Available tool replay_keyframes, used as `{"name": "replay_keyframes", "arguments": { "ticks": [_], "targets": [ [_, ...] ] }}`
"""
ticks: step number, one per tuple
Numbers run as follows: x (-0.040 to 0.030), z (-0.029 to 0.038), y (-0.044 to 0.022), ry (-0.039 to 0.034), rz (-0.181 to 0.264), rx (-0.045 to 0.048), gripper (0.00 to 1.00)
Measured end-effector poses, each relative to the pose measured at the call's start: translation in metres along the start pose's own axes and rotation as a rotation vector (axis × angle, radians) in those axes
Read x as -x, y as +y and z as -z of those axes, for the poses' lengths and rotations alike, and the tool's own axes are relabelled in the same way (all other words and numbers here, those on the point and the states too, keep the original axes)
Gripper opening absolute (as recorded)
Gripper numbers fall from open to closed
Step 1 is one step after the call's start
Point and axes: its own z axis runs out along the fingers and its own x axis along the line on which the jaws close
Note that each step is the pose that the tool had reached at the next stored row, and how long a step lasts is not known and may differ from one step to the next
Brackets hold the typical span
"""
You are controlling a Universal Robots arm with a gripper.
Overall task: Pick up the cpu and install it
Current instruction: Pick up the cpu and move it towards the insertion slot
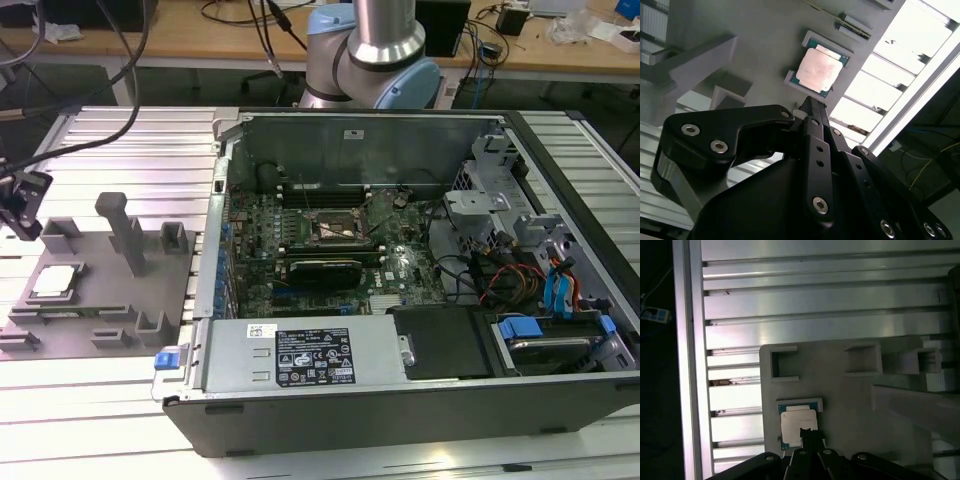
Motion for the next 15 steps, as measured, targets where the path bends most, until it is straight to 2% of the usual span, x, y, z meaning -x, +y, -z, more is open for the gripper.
{"name": "replay_keyframes", "arguments": {
  "ticks": [11,13,15],
  "targets": [
    [-0.0035,-0.0189,-0.0012,-0.0001,0.0,0.0,0.11],
    [-0.0046,-0.0254,-0.0016,-0.0001,0.0,0.0,0.11],
    [-0.005,-0.0291,-0.0018,0.0,0.0,0.0,0.11]
  ]
}}
